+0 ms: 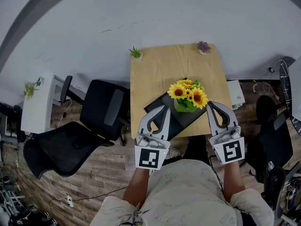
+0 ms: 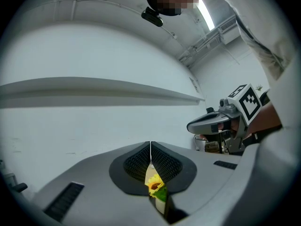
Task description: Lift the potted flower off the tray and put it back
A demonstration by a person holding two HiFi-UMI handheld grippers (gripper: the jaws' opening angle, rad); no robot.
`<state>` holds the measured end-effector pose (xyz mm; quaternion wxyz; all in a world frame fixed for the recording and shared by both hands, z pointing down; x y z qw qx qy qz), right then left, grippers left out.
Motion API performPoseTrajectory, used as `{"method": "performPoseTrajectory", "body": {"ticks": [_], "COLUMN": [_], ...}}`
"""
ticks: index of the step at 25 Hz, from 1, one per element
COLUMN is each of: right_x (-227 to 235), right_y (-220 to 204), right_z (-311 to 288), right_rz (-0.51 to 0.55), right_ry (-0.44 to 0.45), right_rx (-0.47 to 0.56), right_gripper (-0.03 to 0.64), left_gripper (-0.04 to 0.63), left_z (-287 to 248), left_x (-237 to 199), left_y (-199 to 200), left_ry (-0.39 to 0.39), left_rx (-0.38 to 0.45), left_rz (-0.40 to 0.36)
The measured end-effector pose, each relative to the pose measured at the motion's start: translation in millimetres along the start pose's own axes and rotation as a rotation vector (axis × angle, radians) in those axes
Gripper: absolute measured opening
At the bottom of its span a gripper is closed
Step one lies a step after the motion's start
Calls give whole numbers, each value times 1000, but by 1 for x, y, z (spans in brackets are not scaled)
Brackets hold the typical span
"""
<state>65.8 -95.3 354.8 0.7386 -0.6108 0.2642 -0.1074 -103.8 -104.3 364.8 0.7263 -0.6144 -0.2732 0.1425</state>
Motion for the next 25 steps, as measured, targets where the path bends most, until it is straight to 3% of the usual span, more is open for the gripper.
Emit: {"method": "performPoseTrajectory", "body": {"ticks": [25], "right_x": [1], "right_y": [1], "right_z": [-6], "right_rz": [17], "right_ry": [9], "right_rx": [-5], "right_gripper": [18], "left_gripper": [9], "left_z": [-1], "left_x": [-9], "left_y": [0], "left_ry": [10], "left_rx": [3], "left_rz": [23]}}
Point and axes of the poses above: the fingertips, and each gripper's own axes: z backward along the fingers, x to its right, y out of its top, the point moved 4 cm from there along z, backward along the fingers, and after that the axes turned 7 degrees about x, right-handed, at the moved point
